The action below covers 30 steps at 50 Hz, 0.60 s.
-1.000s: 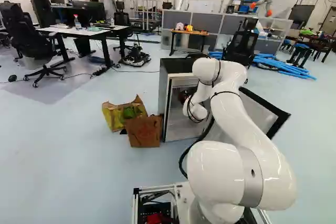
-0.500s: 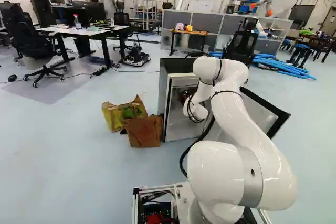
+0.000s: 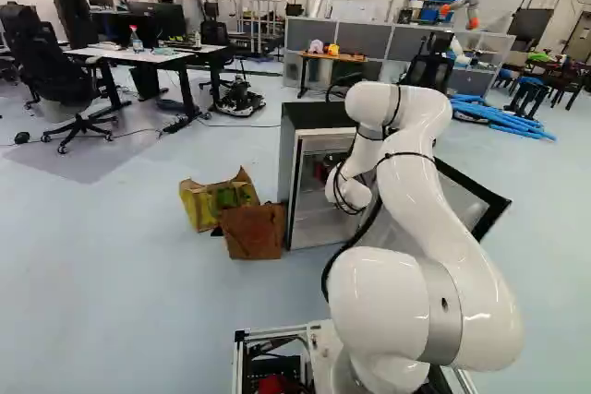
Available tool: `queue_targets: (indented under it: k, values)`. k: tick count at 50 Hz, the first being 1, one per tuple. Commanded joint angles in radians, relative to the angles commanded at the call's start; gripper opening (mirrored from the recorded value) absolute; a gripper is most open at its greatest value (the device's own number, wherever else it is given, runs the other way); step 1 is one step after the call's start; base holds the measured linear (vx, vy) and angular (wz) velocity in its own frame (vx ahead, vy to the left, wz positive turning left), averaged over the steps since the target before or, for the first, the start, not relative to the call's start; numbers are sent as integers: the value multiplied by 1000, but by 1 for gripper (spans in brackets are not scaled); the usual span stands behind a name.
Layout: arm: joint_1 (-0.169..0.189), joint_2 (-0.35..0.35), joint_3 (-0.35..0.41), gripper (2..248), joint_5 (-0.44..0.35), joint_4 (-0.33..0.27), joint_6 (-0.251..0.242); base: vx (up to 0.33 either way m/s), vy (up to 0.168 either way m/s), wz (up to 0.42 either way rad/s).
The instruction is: Grab a drink from the fridge
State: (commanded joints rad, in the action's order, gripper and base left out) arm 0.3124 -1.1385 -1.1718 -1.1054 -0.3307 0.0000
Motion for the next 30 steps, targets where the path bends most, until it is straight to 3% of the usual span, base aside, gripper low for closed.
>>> queue_targets:
  k: [30]
  values:
    - [25, 189, 232, 94, 0, 0, 0, 0, 0, 0]
